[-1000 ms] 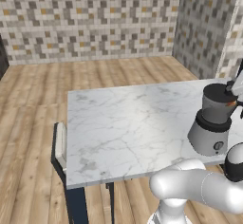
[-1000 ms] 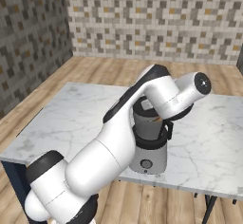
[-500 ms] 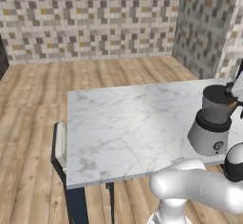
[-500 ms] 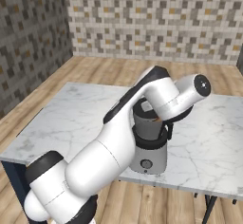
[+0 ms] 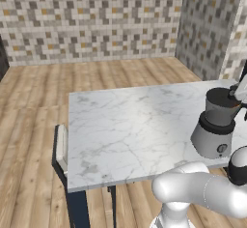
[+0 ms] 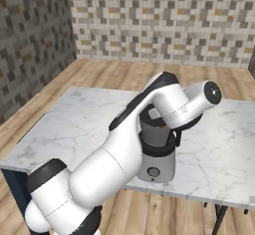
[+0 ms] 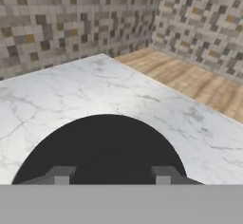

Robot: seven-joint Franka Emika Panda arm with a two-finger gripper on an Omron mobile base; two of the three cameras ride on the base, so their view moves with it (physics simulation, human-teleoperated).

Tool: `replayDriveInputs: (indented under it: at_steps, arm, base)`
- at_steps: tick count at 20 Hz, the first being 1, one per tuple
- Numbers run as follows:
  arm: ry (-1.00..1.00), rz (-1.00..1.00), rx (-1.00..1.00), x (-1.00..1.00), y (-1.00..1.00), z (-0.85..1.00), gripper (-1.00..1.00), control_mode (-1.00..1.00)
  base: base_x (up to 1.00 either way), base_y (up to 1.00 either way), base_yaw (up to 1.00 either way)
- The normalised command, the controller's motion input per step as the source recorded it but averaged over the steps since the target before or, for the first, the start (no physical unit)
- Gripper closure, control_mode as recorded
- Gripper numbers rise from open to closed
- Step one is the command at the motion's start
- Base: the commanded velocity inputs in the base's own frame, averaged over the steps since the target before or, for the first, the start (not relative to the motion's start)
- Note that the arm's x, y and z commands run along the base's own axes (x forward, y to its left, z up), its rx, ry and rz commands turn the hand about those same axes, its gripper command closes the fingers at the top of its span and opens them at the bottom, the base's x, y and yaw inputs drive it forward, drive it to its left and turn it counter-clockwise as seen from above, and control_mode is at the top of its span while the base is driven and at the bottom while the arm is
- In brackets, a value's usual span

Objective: Open the blender lid, put the banana in the blender, close the lid, and start the blender.

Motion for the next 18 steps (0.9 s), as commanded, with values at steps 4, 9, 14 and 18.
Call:
replayDriveInputs:
  at_steps: [4,9,14,18]
  arm:
    - [0.0,0.0,0.0,0.0,0.0,0.0,1.0,-1.0]
    - [0.0,0.0,0.0,0.0,-0.05,-0.06,1.0,-1.0]
    - [0.0,0.0,0.0,0.0,-0.05,-0.13,-1.0,-1.0]
    - [0.0,0.0,0.0,0.0,0.0,-0.03,-1.0,-1.0]
  base:
    - [0.0,0.0,0.0]
    - [0.0,0.0,0.0]
    - [0.0,0.0,0.0]
    - [0.0,0.0,0.0]
